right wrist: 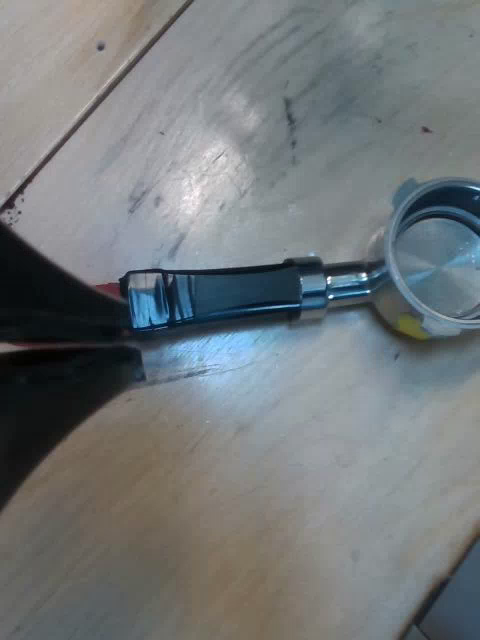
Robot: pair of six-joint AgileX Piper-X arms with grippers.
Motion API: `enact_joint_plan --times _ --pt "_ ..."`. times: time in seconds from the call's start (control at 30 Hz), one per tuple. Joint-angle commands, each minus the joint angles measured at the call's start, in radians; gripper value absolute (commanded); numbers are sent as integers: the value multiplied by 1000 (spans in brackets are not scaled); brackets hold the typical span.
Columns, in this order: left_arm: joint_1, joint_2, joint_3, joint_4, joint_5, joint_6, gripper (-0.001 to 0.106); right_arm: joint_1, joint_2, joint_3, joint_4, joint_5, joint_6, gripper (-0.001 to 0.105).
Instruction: Put the handle in the coffee machine
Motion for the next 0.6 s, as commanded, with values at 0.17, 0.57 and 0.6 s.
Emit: enact_joint_plan --times 0.17,0.57,0.6 --pt "-1 1 -6 -8 -64 5 85 2 86 -10 5 92 75 0" --pt "-1 1 8 2 -107 5 70 2 266 12 56 110 91 0" --pt "-1 1 8 2 -107 5 70 2 290 32 39 108 91 0"
